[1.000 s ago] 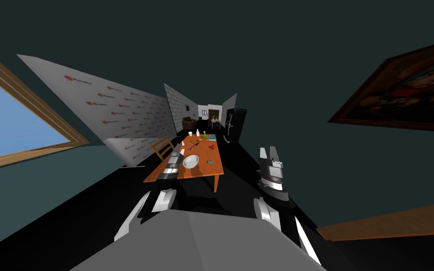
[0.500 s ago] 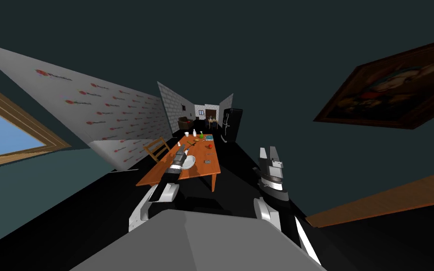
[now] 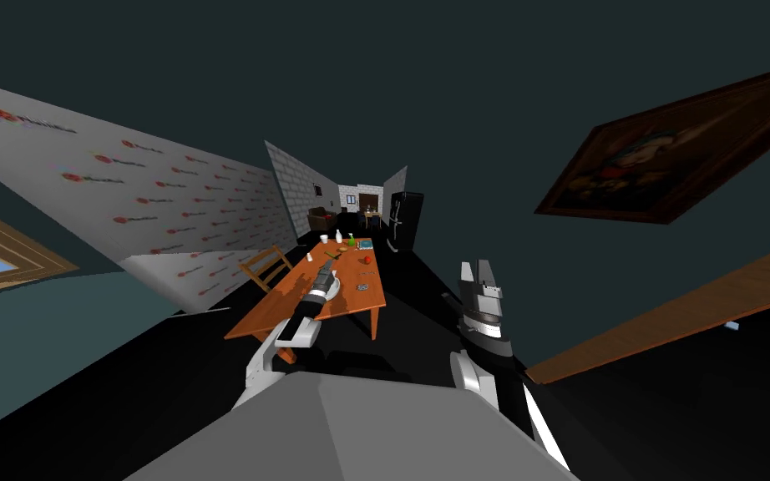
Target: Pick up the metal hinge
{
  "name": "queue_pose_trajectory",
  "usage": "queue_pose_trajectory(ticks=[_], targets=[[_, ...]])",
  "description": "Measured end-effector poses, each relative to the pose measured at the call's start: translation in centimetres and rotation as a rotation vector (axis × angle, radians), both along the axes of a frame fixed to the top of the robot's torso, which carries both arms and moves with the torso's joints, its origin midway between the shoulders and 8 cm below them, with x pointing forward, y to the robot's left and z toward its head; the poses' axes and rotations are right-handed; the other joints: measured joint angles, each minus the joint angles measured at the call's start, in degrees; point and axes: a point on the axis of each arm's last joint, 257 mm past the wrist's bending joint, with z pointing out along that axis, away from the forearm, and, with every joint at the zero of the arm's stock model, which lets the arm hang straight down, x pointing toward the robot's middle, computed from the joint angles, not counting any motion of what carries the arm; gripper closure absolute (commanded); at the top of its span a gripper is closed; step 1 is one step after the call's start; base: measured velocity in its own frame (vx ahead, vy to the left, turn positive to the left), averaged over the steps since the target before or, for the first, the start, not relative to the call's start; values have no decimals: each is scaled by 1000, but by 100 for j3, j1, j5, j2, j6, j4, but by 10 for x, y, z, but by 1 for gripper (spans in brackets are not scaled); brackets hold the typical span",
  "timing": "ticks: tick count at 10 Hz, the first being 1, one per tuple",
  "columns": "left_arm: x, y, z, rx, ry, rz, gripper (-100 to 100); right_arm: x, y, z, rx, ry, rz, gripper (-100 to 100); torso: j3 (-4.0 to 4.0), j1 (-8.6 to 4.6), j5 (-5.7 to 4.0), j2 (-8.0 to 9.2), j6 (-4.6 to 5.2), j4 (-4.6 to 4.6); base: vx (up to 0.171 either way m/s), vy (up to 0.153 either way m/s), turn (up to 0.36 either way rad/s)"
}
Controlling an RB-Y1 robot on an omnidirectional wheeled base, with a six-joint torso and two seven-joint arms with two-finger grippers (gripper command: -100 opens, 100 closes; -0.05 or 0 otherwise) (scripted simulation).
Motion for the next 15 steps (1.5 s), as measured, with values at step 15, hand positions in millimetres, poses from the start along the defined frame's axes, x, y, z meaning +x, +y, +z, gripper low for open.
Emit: queue_pose_trajectory(ticks=[15], targets=[[64,35,-129,-162,374,48,-100,0,0,0,0,0,0,0,-1,11,2,-1,-6,-1,6,-24,-79]])
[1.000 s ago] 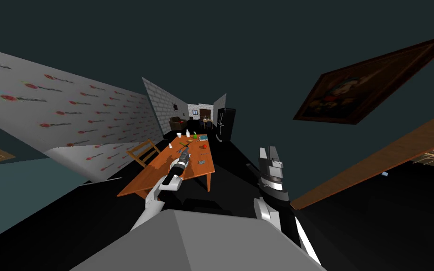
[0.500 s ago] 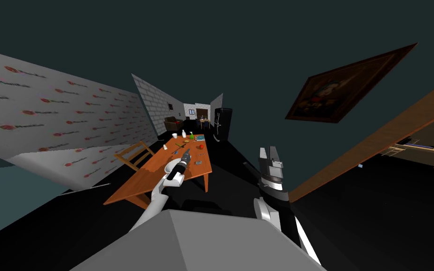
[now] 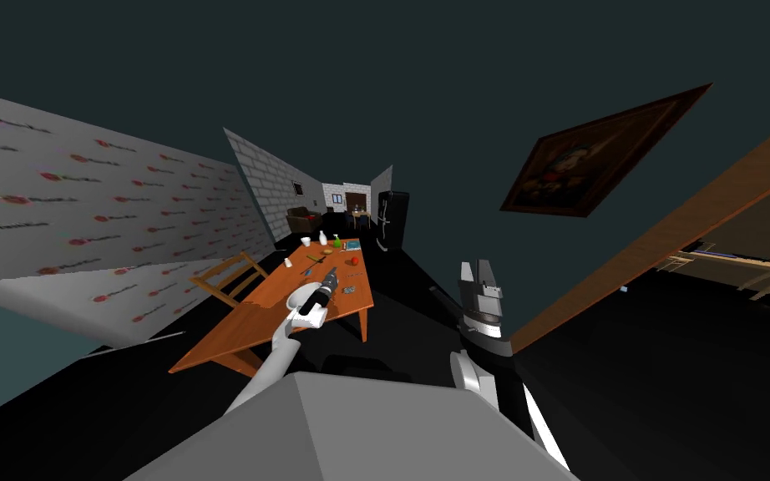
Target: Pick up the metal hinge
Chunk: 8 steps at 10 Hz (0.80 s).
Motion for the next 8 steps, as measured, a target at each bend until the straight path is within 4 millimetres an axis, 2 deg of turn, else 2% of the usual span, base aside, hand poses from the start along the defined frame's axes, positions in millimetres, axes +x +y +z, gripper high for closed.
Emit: queue_pose_trajectory(ticks=[1,8], targets=[[8,4,-6,-11,21,6,-100,0,0,0,0,0,0,0,-2,-2,0,-3,3,0,14,-17,-87],[14,22,-60,-72,187,53,-100,0,0,0,0,0,0,0,-1,1,0,-1,-1,-1,16,-14,-73]])
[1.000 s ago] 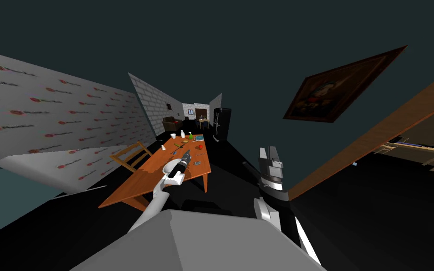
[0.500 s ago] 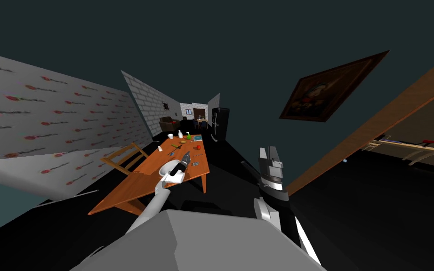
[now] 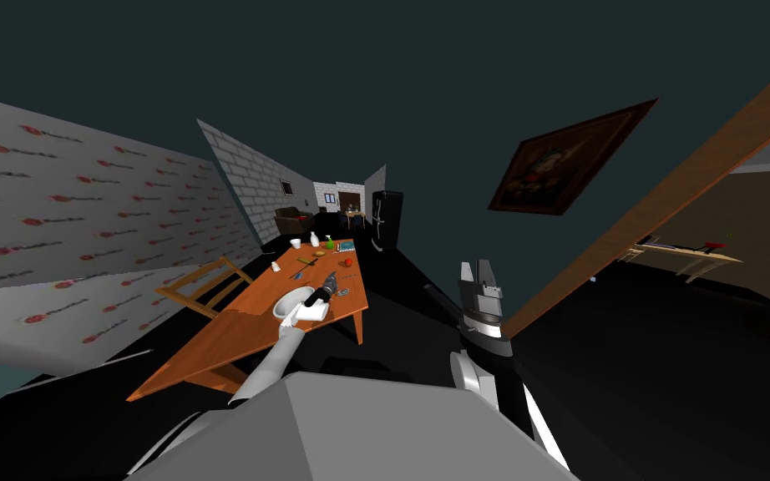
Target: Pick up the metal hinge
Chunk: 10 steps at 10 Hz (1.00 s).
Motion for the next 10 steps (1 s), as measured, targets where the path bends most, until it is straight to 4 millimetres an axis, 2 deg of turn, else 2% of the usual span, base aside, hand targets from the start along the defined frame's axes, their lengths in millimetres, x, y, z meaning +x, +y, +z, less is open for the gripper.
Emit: queue_pose_trajectory(ticks=[3,4,10], targets=[[4,11,-22,-32,80,29,-100,0,0,0,0,0,0,0,-3,-2,-1,-6,3,0,25,-9,-75],[1,13,-34,-42,113,40,-100,0,0,0,0,0,0,0,-3,-1,0,-5,0,-2,34,-10,-106],[-5,33,-76,-98,270,102,-100,0,0,0,0,0,0,0,-3,0,0,-6,1,-1,24,-5,-60]])
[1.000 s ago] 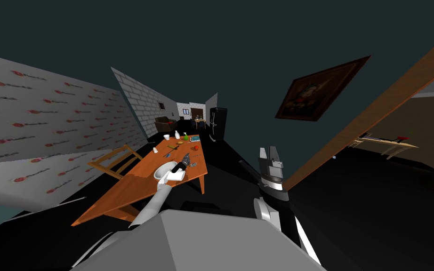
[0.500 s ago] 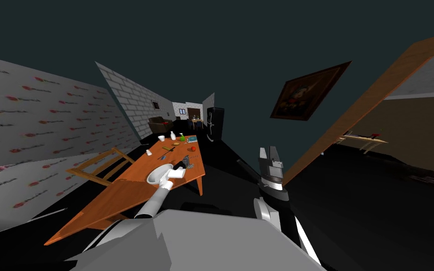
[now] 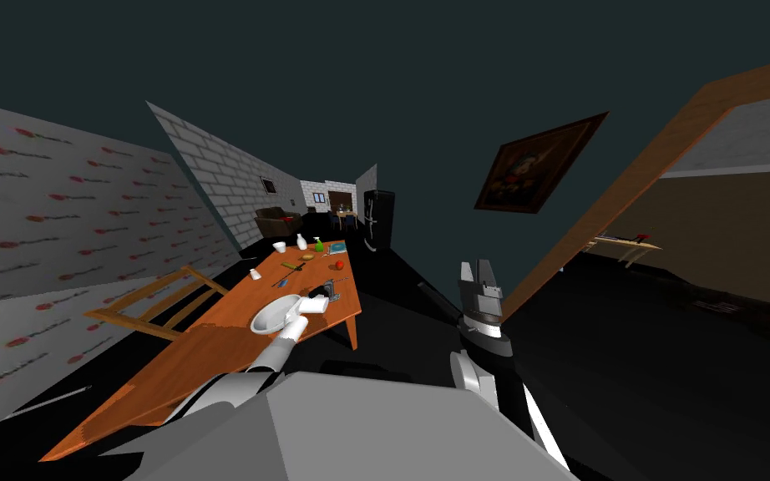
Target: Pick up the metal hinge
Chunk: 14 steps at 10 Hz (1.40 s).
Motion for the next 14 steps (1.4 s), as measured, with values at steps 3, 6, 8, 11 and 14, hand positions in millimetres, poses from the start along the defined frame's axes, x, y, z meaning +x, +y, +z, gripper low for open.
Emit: queue_pose_trajectory(ticks=[3,6,8,11,14], targets=[[-12,11,-23,-30,92,37,-100,0,0,0,0,0,0,0,-1,1,0,-1,-3,-1,34,-1,-74],[-24,20,-46,-61,182,78,-100,0,0,0,0,0,0,0,0,3,1,0,-1,0,30,5,-66],[-34,28,-59,-81,241,104,-100,0,0,0,0,0,0,0,-2,2,1,-4,-1,-1,52,4,-98],[-56,40,-79,-117,340,152,-100,0,0,0,0,0,0,0,-2,6,2,-3,-3,-1,43,13,-73],[-73,45,-91,-148,425,194,-100,0,0,0,0,0,0,0,-1,5,1,0,-3,-1,30,10,-39]])
